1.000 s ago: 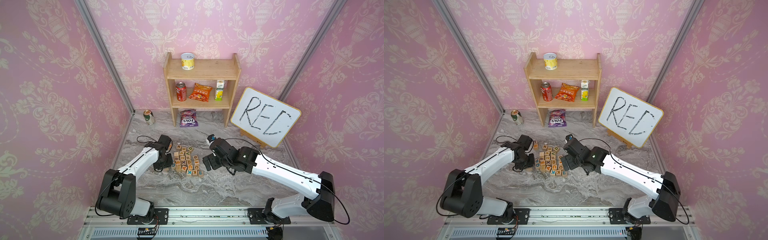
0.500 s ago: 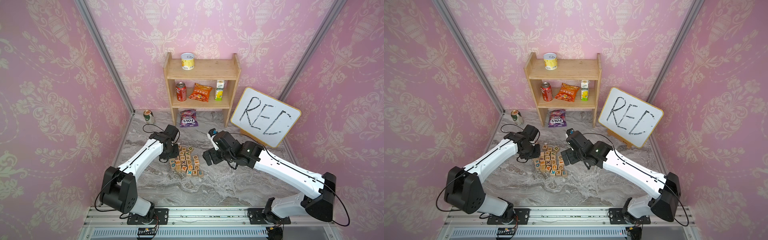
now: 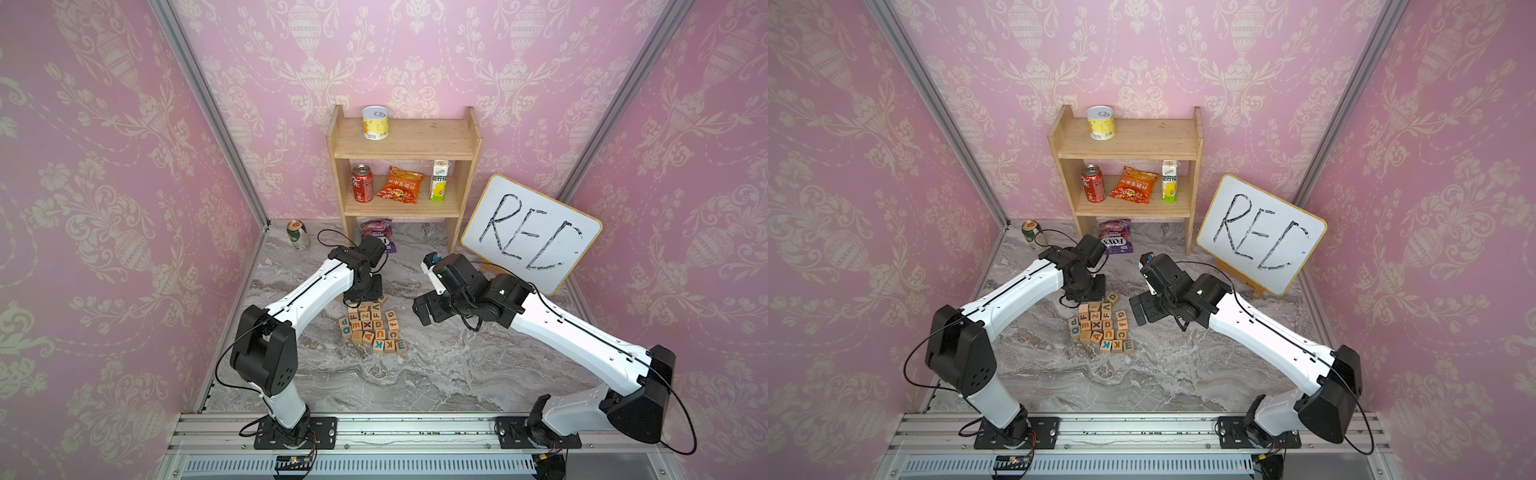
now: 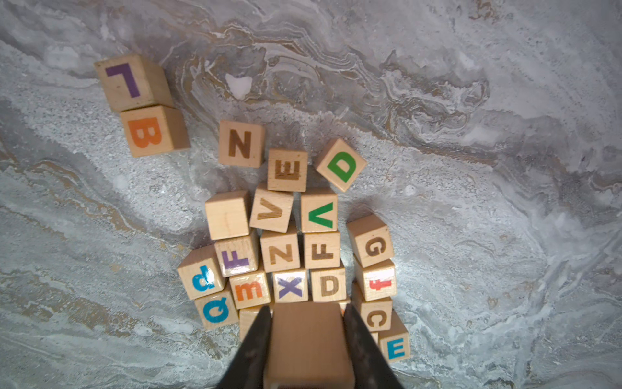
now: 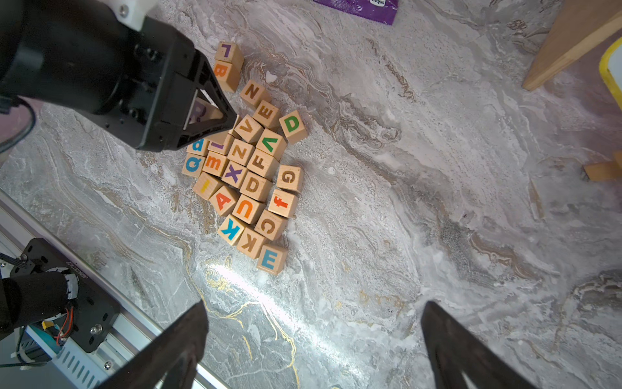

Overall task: Assemble the uppercase word "red" with letter blocks
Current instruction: Place the letter block at the center of the board.

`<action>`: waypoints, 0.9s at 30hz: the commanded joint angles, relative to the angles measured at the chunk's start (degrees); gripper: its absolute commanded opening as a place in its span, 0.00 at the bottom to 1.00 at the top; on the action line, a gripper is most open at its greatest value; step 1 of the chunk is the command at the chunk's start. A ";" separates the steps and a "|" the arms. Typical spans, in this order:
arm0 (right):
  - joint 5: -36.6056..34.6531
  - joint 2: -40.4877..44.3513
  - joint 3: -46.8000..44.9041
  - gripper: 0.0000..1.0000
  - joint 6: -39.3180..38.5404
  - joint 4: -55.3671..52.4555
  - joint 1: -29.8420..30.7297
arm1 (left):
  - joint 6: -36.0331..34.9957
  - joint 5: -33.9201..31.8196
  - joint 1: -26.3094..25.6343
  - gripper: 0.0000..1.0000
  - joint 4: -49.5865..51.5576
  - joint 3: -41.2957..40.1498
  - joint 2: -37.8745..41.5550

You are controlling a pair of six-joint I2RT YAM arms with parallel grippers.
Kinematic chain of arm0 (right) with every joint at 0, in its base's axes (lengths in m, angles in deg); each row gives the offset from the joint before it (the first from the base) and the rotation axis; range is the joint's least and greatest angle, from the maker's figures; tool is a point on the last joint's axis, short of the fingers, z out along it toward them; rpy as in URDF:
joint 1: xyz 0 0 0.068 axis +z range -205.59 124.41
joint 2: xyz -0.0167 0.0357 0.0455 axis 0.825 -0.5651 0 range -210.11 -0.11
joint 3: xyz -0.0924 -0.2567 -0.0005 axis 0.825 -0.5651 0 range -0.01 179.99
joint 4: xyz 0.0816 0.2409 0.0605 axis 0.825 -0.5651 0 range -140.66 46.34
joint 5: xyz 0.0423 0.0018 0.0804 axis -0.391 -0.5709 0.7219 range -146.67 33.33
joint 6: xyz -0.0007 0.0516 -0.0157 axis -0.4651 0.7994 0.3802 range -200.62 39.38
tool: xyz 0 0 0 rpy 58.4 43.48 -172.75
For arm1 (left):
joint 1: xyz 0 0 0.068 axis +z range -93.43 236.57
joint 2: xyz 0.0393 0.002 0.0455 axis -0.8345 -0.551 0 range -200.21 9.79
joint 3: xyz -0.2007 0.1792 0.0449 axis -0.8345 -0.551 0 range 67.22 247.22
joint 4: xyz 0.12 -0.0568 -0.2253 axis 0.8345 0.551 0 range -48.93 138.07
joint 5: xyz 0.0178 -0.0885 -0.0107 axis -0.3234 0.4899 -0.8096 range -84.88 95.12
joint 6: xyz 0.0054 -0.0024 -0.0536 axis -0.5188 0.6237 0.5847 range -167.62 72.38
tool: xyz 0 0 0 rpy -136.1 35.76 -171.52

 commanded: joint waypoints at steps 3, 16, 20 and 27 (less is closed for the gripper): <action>1.51 2.33 0.10 1.00 -0.83 -2.97 -1.59 | 2.07 0.40 -2.78 0.00 1.32 6.09 -5.39; 2.28 6.59 -4.90 1.00 -0.40 -3.66 -6.13 | 4.26 2.02 -6.76 0.00 0.96 17.93 -17.26; 2.87 7.54 -6.38 1.00 -0.21 -3.70 -7.74 | 5.07 2.26 -7.70 0.00 0.93 20.52 -20.61; 4.26 8.76 -8.94 1.00 0.47 -3.53 -10.71 | 8.48 4.46 -8.58 0.00 -1.34 22.84 -25.44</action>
